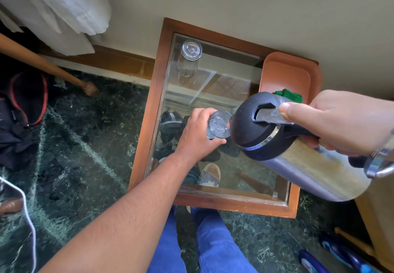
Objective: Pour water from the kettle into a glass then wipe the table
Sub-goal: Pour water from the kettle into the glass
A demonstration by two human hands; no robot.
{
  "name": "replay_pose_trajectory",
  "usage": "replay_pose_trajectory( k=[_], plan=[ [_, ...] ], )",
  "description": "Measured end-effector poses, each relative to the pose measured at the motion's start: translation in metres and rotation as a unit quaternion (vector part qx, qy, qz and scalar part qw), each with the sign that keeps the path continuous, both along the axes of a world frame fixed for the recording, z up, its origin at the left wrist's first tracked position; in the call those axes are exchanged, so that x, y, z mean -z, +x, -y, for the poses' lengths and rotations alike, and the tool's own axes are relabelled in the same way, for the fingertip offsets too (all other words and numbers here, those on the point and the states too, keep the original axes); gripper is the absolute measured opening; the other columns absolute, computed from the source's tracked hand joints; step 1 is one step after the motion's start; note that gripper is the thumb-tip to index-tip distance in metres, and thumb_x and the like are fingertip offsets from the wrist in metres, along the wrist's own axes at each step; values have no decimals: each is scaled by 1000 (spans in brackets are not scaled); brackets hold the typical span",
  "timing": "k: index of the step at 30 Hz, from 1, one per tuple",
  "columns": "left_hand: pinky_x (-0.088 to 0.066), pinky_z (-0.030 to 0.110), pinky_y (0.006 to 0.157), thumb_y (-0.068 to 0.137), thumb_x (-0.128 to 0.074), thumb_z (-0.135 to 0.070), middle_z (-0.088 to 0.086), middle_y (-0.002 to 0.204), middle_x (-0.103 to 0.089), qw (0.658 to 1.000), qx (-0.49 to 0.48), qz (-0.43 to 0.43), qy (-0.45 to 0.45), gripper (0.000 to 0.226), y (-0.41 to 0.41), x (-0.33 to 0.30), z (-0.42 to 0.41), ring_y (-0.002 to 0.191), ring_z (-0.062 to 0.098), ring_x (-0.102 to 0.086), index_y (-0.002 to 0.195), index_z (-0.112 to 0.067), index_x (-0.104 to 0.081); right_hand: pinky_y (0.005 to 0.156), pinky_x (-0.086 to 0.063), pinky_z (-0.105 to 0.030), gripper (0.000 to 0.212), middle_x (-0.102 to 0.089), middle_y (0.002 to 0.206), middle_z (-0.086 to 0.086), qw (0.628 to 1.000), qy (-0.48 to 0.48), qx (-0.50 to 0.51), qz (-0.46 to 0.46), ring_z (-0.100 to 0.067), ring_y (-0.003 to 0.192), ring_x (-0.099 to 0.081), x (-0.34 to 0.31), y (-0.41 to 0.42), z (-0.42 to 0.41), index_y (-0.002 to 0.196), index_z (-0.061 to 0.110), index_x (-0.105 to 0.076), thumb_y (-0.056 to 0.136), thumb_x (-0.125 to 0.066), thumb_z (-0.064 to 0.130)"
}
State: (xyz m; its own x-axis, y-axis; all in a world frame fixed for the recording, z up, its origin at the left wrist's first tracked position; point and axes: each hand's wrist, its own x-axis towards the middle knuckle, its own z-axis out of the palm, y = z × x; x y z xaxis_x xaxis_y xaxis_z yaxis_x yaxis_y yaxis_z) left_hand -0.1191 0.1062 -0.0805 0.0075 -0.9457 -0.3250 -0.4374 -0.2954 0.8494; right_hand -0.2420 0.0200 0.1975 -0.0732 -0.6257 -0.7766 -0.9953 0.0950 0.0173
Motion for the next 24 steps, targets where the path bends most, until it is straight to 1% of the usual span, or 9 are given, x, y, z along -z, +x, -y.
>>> replay_pose_trajectory(
  k=[8, 10, 11, 13, 14, 16, 18, 22, 24],
  plan=[
    [-50, 40, 98, 66, -91, -32, -11, 122, -45, 1000, 2, 7, -4, 74, -1, 2, -3, 116, 15, -55, 130, -32, -54, 20, -19, -9, 72, -36, 22, -1, 1000, 7, 0, -5, -10, 14, -27, 0, 1, -1, 36, 7, -49, 91, -35, 52],
    [-51, 40, 98, 67, -91, -33, -12, 122, -45, 1000, 3, 8, -3, 73, -1, 2, -3, 115, 15, -55, 129, -32, -53, 20, -23, -14, 73, -35, 22, -1, 1000, 5, -3, -7, -10, 13, -27, 0, 2, -2, 35, 7, -48, 90, -35, 52],
    [-51, 40, 98, 67, -92, -33, -12, 122, -45, 1000, 4, 9, -2, 73, -1, 2, -2, 115, 15, -55, 129, -33, -53, 24, -26, -19, 73, -36, 22, -1, 1000, 3, -9, -9, -10, 14, -28, 1, 2, -2, 34, 7, -48, 90, -35, 53],
    [-51, 40, 97, 67, -92, -35, -11, 122, -44, 1000, 6, 10, 1, 73, -1, 2, -3, 115, 15, -55, 129, -34, -52, 37, -26, -21, 75, -38, 23, -2, 1000, -3, -20, -14, -10, 15, -29, 3, 2, -2, 31, 8, -47, 90, -34, 53],
    [-51, 41, 97, 67, -92, -35, -11, 122, -45, 1000, 7, 9, 1, 73, -1, 2, -3, 115, 16, -55, 128, -34, -52, 39, -25, -22, 76, -39, 24, -2, 1000, -5, -22, -16, -10, 16, -30, 3, 2, -1, 30, 8, -47, 89, -34, 53],
    [-51, 41, 97, 67, -93, -36, -11, 123, -45, 1000, 7, 8, 1, 73, -2, 2, -4, 115, 17, -56, 128, -34, -52, 37, -25, -21, 76, -39, 24, -2, 999, -4, -27, -21, -11, 16, -30, 2, 3, 0, 30, 9, -49, 88, -33, 55],
    [-51, 41, 97, 67, -93, -36, -11, 124, -46, 1000, 4, 10, 0, 74, -2, 2, -5, 116, 16, -55, 129, -33, -52, 30, -25, -18, 75, -38, 24, -2, 999, -1, -31, -25, -11, 15, -29, 1, 6, 0, 33, 9, -52, 86, -32, 58],
    [-51, 43, 97, 67, -93, -34, -8, 127, -48, 1000, 12, 13, -11, 76, -5, 0, -6, 118, 18, -55, 131, -30, -53, 42, -27, -22, 76, -42, 25, -3, 998, 6, -50, -41, -11, 16, -29, -3, 10, 2, 31, 11, -53, 86, -32, 59],
    [-51, 44, 97, 66, -92, -32, -7, 128, -49, 1000, 10, 16, -14, 76, -6, -1, -7, 118, 19, -56, 132, -29, -54, 41, -25, -23, 76, -41, 25, -3, 997, 0, -58, -51, -11, 14, -30, -3, 13, 2, 30, 9, -51, 87, -34, 57]
  ],
)
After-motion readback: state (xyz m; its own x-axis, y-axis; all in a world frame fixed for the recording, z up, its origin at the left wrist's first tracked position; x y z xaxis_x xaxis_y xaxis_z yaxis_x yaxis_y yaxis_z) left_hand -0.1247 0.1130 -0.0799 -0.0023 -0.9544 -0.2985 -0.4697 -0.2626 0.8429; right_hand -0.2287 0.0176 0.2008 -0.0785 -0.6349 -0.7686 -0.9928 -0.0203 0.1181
